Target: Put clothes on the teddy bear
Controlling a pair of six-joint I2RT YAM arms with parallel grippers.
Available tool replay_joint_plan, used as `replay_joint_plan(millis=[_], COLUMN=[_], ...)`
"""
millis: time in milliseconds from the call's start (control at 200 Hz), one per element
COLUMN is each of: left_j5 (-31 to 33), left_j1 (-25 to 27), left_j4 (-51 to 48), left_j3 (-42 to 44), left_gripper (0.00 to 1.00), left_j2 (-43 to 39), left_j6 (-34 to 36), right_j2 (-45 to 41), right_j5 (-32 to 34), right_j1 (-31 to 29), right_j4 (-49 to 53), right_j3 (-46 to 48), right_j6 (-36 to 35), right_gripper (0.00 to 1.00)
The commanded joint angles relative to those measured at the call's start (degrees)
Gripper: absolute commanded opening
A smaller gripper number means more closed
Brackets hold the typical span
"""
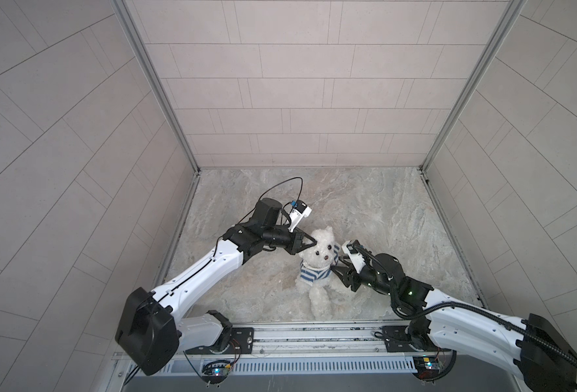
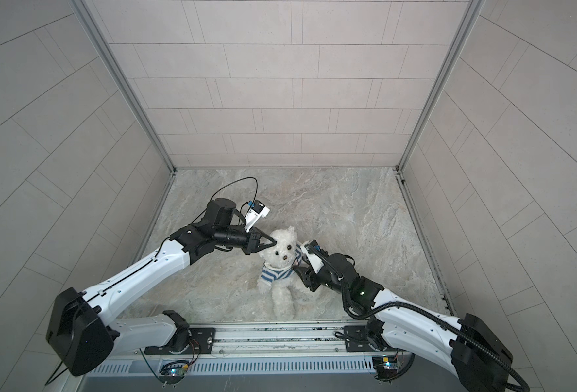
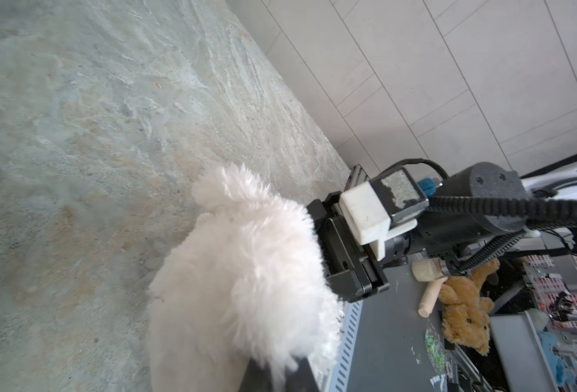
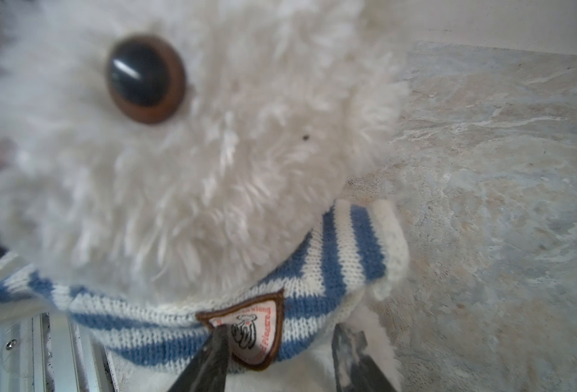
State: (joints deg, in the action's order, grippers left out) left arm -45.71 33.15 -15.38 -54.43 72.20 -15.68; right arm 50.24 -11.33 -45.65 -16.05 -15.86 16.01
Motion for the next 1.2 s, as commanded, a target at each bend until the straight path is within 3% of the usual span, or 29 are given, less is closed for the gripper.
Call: replay_joint_plan(millis=[0, 335, 701, 1016, 1196], left_j5=[2.42, 9.95, 17.70, 20.39, 22.34], left_j1=[-1.14, -3.69, -6.34, -6.73, -6.76], left_j4=[1.09, 7.02, 12.82, 17.64, 19.80], left_j3=[-0.92, 3.02, 10.66, 15.16, 18.51], left_gripper=[0.00, 0.00, 0.03, 0.09, 0.15], left_j2=[2.08, 6.77, 8.03, 8.41, 6.76], left_j6=[-2.11, -9.98, -17.06, -21.93, -24.84], right_j2=[0.24, 0.87, -6.44, -6.82, -6.76], right_j5=[0.26, 1.16, 6.91, 1.65, 3.00], right_j1=[0.28, 0.30, 0.27, -0.63, -4.42], right_j4=[-3.07, -2.79, 7.84, 8.54, 8.67], right_j3=[0.11, -0.29, -2.92, -3.97, -4.40], right_j6=[0.93, 2.34, 5.27, 9.25, 11.41], right_gripper=[0.49, 0.49, 0.52, 0.52, 0.51])
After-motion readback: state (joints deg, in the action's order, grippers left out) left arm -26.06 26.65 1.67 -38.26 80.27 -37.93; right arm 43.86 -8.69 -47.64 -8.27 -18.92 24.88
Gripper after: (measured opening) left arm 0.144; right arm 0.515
